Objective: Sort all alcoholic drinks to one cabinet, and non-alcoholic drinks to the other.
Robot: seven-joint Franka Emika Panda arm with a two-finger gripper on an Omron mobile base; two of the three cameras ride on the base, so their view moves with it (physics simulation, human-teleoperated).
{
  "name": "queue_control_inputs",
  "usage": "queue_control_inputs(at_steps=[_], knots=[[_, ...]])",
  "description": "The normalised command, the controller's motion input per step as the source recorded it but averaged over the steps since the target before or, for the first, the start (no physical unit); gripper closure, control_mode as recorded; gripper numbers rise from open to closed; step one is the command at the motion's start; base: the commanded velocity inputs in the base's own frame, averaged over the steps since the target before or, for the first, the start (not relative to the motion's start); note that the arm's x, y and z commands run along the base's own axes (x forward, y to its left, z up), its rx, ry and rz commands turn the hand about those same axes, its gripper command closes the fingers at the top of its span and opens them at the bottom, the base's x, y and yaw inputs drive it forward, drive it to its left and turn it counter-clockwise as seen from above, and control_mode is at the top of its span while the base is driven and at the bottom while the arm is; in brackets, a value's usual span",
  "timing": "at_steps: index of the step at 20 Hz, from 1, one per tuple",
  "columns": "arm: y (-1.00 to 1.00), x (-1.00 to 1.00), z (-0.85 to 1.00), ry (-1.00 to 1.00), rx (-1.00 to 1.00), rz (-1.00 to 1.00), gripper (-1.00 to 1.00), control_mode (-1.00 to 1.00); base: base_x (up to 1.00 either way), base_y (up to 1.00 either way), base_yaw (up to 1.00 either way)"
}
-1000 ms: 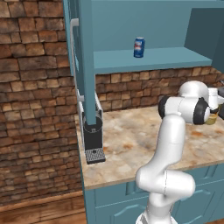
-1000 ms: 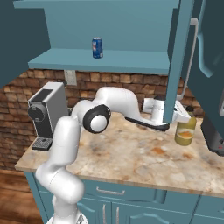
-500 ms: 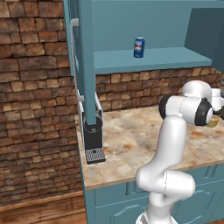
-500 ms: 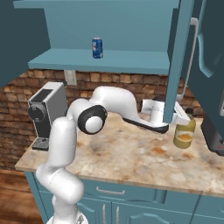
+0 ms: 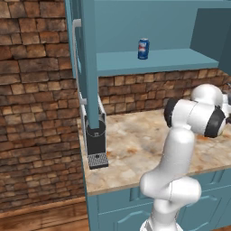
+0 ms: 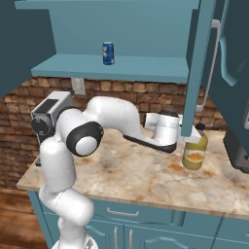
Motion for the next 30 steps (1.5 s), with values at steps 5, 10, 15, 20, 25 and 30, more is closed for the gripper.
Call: queue_control_inputs(at_steps=[5,10,15,20,25,30], knots=[[0.64,-0.36,0.13,-0.06,0.00,0.06,1.00,-1.00,0.00,0.00,0.00],[0.49,-0.38,0.44,-0.07,-0.01,0.04,1.00,-1.00,0.00,0.00,0.00],[0.51,-0.44,0.58,-0.02,-0.03,0.00,1.00,-1.00,0.00,0.00,0.00],[0.69,-0.54,0.72,0.00,-0.01,0.00,1.00,-1.00,0.00,0.00,0.00],[0.65,-0.56,0.80,0.00,-0.01,0.00,1.00,-1.00,0.00,0.00,0.00],[0.45,-0.53,0.84,0.00,0.00,0.00,1.00,-1.00,0.00,0.00,0.00]])
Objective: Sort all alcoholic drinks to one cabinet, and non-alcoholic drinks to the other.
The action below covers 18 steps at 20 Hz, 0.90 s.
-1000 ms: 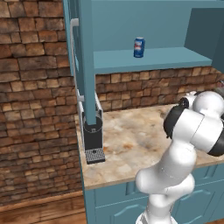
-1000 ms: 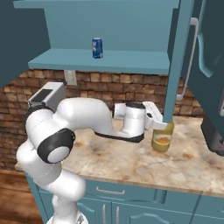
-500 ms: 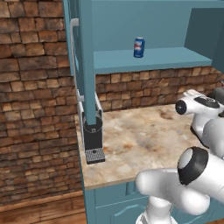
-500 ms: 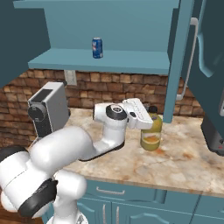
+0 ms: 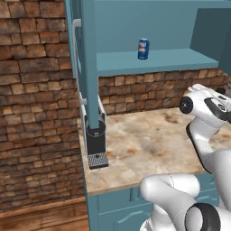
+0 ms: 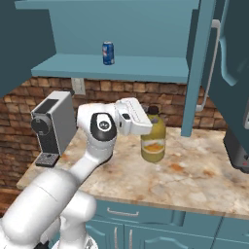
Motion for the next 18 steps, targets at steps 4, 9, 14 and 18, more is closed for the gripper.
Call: queue_control_inputs(at_steps=[4,9,14,18], knots=[[0.47,-0.39,0.73,0.00,0.00,0.00,1.00,-1.00,0.00,0.00,0.00],[0.61,-0.32,0.55,-0.02,-0.01,0.02,1.00,-1.00,0.00,0.00,0.00],[0.57,-0.38,0.57,-0.07,-0.04,0.03,1.00,-1.00,0.00,0.00,0.00],[0.42,-0.37,0.69,-0.09,-0.06,0.01,1.00,-1.00,0.00,0.00,0.00]])
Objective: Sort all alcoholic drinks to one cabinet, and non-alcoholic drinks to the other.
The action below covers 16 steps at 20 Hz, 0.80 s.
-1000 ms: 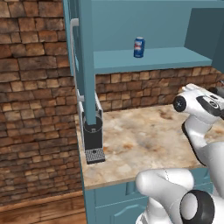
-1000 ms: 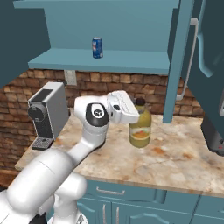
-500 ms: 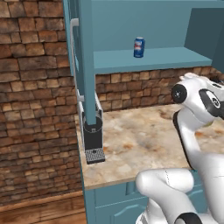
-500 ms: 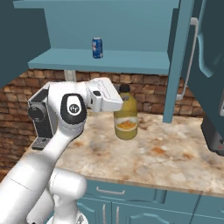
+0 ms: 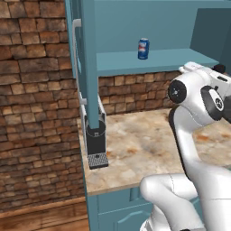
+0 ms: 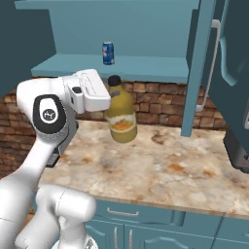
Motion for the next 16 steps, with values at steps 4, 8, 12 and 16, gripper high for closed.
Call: queue_control_inputs(at_steps=[4,8,12,16], knots=[[0.32,-0.29,0.65,-0.06,-0.03,0.01,1.00,-1.00,0.00,0.00,0.00],[0.23,-0.09,0.60,-0.05,-0.02,0.01,1.00,-1.00,0.00,0.00,0.00],[0.15,-0.01,0.46,-0.02,-0.01,0.02,1.00,-1.00,0.00,0.00,0.00],[0.05,0.00,0.18,0.00,0.00,0.03,1.00,-1.00,0.00,0.00,0.00]])
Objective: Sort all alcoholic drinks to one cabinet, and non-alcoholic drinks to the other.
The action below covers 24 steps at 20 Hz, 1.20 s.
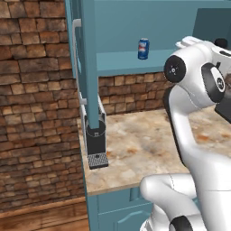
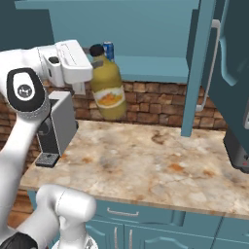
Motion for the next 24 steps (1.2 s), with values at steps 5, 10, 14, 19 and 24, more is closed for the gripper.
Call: queue_control_inputs(at_steps=[5,10,14,19,24], knots=[[0.00,0.00,0.27,-0.02,0.00,0.04,1.00,-1.00,0.00,0.00,0.00],[0.00,0.01,0.45,-0.05,0.00,0.04,1.00,-1.00,0.00,0.00,0.00],[0.00,0.17,0.18,-0.05,-0.01,0.06,1.00,-1.00,0.00,0.00,0.00],[0.00,0.21,0.15,-0.04,-0.02,0.06,1.00,-1.00,0.00,0.00,0.00],[0.00,0.19,0.18,-0.05,-0.03,0.06,1.00,-1.00,0.00,0.00,0.00]])
